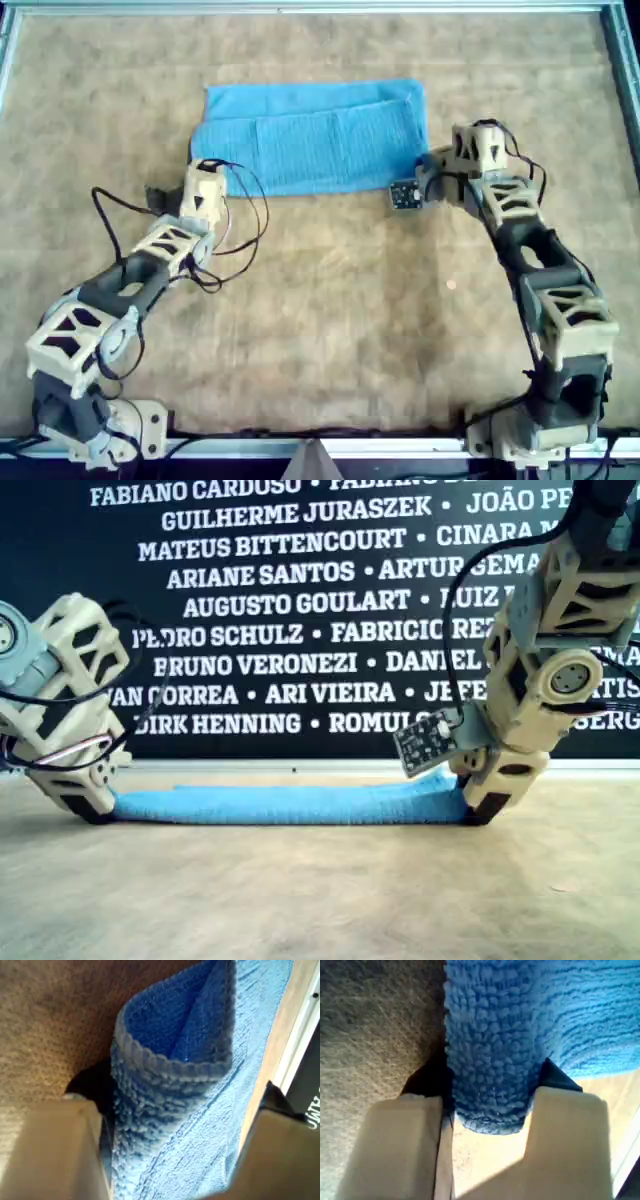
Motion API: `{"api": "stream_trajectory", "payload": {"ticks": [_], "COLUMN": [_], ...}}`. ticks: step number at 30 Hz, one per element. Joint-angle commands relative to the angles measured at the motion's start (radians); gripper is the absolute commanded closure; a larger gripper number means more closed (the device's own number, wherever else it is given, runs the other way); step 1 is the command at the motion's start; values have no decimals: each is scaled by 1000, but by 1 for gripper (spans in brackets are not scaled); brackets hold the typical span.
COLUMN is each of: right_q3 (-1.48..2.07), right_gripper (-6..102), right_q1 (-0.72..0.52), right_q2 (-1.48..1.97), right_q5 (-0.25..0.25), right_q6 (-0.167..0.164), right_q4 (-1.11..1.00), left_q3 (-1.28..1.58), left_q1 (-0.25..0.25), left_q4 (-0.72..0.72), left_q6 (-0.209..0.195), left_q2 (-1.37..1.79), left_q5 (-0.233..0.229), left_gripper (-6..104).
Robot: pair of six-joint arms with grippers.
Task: Fold a cloth
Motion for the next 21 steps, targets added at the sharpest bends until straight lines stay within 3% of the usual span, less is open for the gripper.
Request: {"api": "stream_trajectory", "payload": {"ticks": [1,7,11,17,21], "right_q3": [-100,-100,-101,-100,-100], "right_gripper": [35,56,63,69,84], "right_q1": [11,12,12,12,12], "right_q2": [25,29,31,28,28], "right_q5": [-6,-8,-8,-8,-8], "right_q6": [-9,-9,-9,6,8], "right_q4": [-5,-6,-14,-97,-98], "left_q3": [-83,-103,-103,-106,-149], "left_q1": [26,21,12,23,25], "left_q4": [-2,-2,-2,-25,-38], "left_q6": [8,14,71,61,61], "left_q2": [23,23,23,40,34], "left_q5": [3,5,5,5,3], "left_gripper": [-1,-1,11,56,95]}}
